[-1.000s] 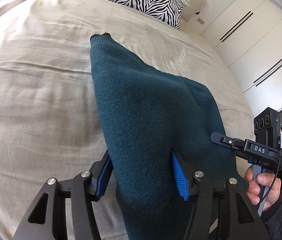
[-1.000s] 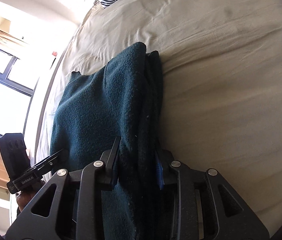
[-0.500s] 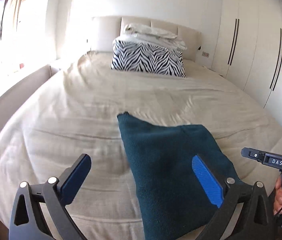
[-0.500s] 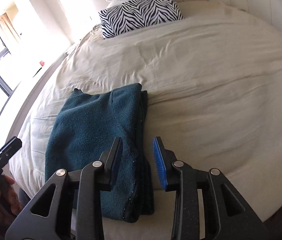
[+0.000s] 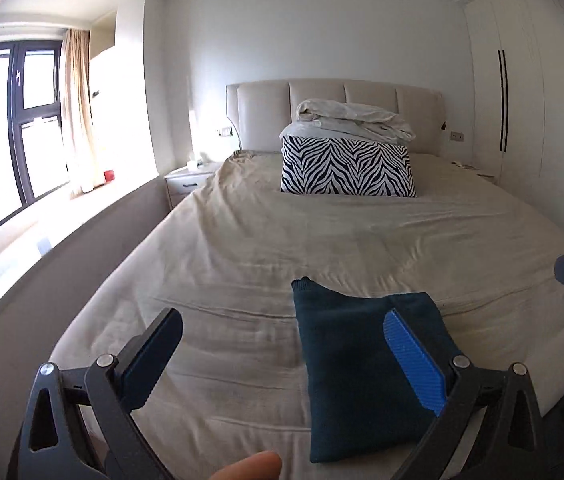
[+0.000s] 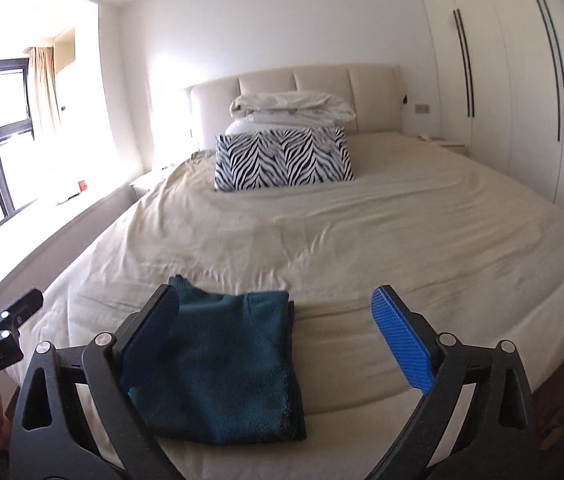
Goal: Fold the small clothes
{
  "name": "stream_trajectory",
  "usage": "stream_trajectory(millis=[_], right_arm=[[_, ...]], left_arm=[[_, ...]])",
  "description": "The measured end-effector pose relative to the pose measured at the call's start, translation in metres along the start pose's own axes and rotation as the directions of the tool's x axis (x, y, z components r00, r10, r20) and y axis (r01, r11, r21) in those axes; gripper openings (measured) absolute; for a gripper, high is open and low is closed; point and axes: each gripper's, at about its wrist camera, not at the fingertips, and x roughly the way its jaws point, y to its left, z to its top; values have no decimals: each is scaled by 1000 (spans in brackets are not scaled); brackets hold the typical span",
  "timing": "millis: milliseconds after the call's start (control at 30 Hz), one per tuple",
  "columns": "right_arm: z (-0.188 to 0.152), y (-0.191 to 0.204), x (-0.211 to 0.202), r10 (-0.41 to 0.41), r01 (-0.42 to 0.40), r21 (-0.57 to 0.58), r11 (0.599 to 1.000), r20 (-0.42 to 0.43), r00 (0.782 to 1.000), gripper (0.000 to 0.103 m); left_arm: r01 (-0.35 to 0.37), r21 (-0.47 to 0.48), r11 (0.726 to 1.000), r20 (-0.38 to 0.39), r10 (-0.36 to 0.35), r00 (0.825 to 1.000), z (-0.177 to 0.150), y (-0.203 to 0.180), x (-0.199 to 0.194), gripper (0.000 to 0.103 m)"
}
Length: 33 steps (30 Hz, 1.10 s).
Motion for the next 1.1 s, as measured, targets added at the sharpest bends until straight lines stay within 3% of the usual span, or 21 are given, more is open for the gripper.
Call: stream_trajectory(millis=[100, 200, 367, 600, 1100], right_arm=[[16, 5, -22, 4, -4, -21, 1000, -6, 1000, 103], [18, 15, -27, -18, 13, -69, 997, -66, 998, 103], [-3, 30, -13, -50, 29, -140, 990, -153, 987, 103], [-35, 38, 24, -48, 11, -137, 991, -271, 962, 103], [-75, 29, 67, -76, 28, -128, 991, -396, 915, 103]], left_arm=[[28, -66, 997, -70, -33, 997, -4, 4, 1, 103], [36, -44, 998, -100, -41, 994, -14, -4, 5, 103], [84, -52, 995, -185, -92, 978, -32, -9, 25, 103], [66, -66, 996, -269, -81, 960, -55, -4, 48, 103], [40, -55, 998, -283, -54, 958, -65, -1, 55, 103]])
